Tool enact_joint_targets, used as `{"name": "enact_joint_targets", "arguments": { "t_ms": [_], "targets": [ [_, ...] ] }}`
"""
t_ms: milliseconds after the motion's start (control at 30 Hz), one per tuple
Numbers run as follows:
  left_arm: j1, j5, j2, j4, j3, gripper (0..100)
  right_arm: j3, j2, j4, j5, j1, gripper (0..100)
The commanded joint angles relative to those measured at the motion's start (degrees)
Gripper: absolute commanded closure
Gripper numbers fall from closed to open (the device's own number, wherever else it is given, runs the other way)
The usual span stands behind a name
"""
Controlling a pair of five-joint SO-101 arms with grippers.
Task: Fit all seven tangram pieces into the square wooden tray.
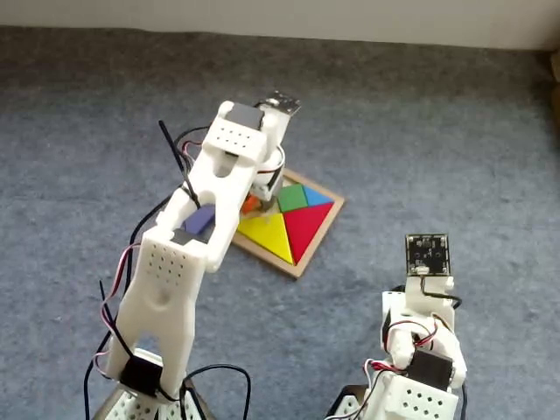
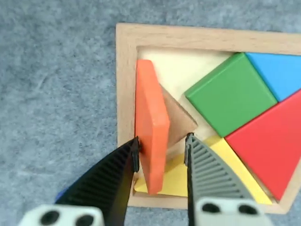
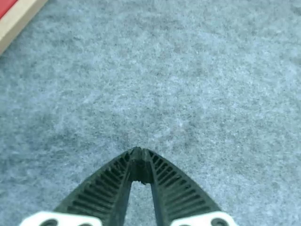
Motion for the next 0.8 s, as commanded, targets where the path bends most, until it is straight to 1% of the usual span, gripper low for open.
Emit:
{"name": "enact_joint_targets", "arguments": {
  "t_ms": [0, 167, 267, 367, 767],
  "targets": [
    [3.1, 0.4, -0.6, 2.1, -1.3, 84, 5.6, -1.4, 0.0, 0.0, 0.7, 98.9],
    [6.6, 0.4, -0.4, 4.0, -3.5, 83, 5.6, -1.4, 0.0, 0.0, 0.7, 98.9],
    [7.3, 0.4, -0.4, 4.7, -4.7, 83, 5.6, -1.4, 0.0, 0.0, 0.7, 98.9],
    [6.4, 0.1, -0.5, 4.4, -4.8, 83, 5.6, -1.4, 0.0, 0.0, 0.7, 98.9],
    [-0.7, 0.0, -0.6, 4.6, -6.9, 83, 5.6, -1.4, 0.0, 0.0, 0.7, 98.9]
  ]
}}
